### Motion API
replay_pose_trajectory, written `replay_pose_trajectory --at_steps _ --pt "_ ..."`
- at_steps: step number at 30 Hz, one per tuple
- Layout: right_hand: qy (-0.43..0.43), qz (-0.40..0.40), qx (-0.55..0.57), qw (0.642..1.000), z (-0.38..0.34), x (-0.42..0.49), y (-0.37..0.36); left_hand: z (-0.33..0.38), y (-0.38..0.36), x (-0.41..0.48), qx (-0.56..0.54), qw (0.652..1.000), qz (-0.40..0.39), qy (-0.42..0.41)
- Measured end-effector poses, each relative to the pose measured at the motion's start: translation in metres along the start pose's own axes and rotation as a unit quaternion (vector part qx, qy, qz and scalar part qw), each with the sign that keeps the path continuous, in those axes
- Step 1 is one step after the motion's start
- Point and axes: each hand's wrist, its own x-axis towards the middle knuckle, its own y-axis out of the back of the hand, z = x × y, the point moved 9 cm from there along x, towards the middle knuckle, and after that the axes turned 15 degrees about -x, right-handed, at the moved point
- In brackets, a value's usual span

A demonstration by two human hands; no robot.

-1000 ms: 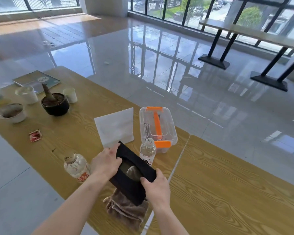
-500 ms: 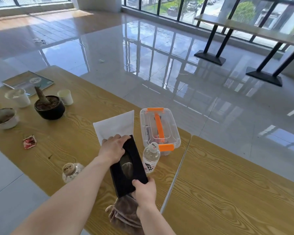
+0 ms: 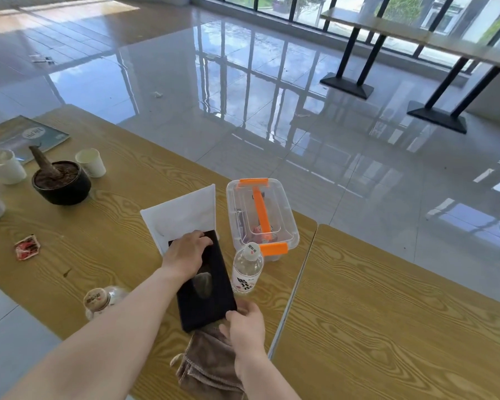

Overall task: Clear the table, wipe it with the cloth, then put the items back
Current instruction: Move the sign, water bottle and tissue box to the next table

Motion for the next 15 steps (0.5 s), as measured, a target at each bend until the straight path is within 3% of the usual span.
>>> replay_pose_trajectory --at_steps 9,15 --pt "0.092 0.025 -0.188 0.977 -0.009 0.007 0.025 0.000 -0.001 -0.038 -0.050 0.997 0.045 0.023" --pt "0.135 0.021 -0.283 0.949 -0.008 0.000 0.038 0.024 0.002 -0.095 -0.065 0.991 0.100 -0.064"
